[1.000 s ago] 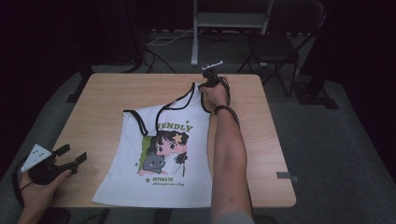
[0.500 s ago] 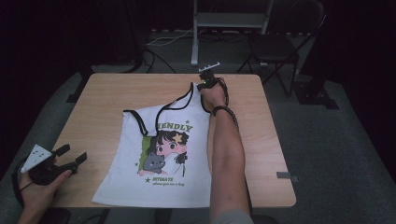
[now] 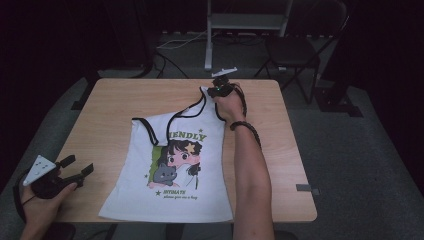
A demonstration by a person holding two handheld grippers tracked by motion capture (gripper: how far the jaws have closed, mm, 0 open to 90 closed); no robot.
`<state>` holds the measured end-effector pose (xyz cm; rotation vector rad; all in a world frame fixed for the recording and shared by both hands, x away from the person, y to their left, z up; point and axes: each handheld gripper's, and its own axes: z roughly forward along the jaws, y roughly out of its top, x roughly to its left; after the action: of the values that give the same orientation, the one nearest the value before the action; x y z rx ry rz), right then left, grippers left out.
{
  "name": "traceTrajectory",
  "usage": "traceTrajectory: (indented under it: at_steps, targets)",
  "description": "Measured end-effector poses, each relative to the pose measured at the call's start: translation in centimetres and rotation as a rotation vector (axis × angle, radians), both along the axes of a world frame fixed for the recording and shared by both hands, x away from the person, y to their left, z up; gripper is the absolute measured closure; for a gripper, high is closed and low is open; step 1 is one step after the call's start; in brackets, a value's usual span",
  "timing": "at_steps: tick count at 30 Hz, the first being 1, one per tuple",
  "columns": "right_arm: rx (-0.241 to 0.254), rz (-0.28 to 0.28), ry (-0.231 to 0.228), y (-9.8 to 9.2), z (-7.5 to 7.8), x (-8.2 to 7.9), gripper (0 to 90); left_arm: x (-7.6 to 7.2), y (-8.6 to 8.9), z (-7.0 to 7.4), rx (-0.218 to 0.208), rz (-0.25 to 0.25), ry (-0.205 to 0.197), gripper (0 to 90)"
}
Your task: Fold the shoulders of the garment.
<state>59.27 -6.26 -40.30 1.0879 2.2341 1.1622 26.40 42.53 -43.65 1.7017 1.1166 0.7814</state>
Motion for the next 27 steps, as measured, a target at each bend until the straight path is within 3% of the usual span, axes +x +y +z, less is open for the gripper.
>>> traceTrajectory:
  at_steps: [6,8,9,11,15,20,27]
  targets:
    - [-0.012,0.034,-0.055,0.3,0.8,-2.6,77.8,0.0,0.1,0.0,-0.006,0.002,0.002,22.2]
    - [-0.026,0.025,-0.051,0.4,1.0,-2.9,73.0,0.0,0.1,0.0,-0.01,0.003,0.004,22.1]
    - [-0.039,0.005,-0.062,0.2,1.1,-2.7,68.5,0.0,0.1,0.0,-0.01,0.002,0.006,22.2]
    - [-0.012,-0.048,-0.044,-0.3,1.2,-2.2,64.7,0.0,0.1,0.0,-0.008,-0.002,0.006,22.1]
    - [-0.028,-0.133,-0.019,-0.8,0.7,-0.3,54.7,0.0,0.2,0.0,-0.017,-0.006,0.005,22.2]
    - [-0.079,-0.15,0.022,-0.4,-0.6,2.1,49.7,0.0,0.2,0.0,-0.014,-0.003,0.005,22.1]
    - [-0.089,-0.166,0.064,0.1,-2.3,4.3,41.0,0.0,0.2,0.0,-0.017,0.006,0.006,22.1]
